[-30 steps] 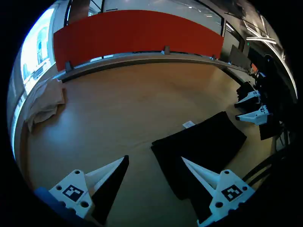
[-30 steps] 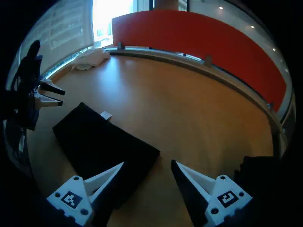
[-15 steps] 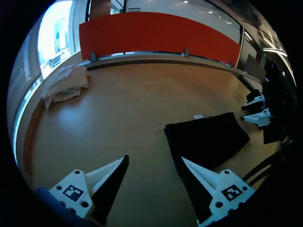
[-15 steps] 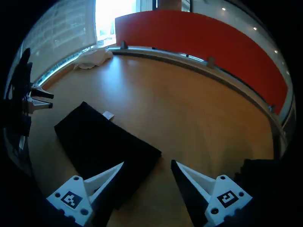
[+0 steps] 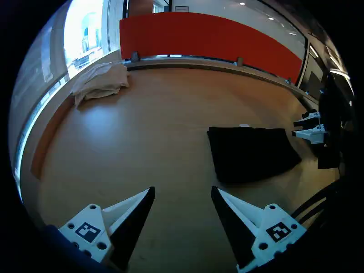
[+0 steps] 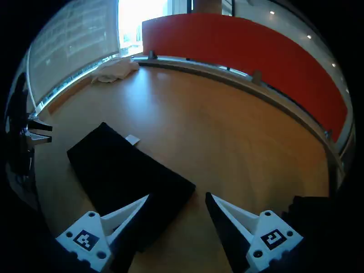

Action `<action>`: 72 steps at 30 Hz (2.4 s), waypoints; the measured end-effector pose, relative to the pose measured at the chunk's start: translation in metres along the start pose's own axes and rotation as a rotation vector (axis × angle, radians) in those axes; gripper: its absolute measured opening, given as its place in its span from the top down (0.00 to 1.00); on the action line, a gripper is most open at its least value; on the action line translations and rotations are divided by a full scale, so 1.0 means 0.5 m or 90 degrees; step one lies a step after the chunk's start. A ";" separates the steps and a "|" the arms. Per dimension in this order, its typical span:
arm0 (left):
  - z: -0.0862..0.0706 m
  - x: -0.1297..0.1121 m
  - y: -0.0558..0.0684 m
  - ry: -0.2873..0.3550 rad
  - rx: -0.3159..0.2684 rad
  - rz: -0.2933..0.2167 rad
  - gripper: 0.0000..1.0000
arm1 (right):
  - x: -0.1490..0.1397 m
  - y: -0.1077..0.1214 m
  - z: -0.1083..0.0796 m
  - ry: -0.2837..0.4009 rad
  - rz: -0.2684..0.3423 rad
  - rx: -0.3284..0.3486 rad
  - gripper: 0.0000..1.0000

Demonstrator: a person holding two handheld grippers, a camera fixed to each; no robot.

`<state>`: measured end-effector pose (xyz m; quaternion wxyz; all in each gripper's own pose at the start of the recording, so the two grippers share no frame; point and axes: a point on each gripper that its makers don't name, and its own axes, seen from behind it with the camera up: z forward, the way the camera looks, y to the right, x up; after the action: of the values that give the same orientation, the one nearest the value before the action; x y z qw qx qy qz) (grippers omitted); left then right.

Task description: Fold towel

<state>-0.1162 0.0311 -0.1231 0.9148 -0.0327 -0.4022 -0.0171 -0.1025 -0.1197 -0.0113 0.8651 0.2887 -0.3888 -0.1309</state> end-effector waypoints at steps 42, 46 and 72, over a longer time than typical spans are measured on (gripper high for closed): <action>-0.054 -0.031 -0.042 0.001 0.029 -0.008 0.09 | -0.127 -0.083 -0.084 -0.046 -0.050 0.052 0.14; -0.052 -0.031 -0.044 0.000 0.030 -0.007 0.08 | -0.142 -0.090 -0.091 -0.051 -0.055 0.057 0.16; -0.051 -0.025 -0.052 0.005 0.029 -0.011 0.08 | -0.180 -0.104 -0.071 -0.073 -0.046 0.096 0.74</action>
<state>-0.1074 0.0033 -0.1484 0.9166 -0.0087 -0.3994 -0.0158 -0.1356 -0.1065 -0.1154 0.8119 0.3587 -0.4358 -0.1487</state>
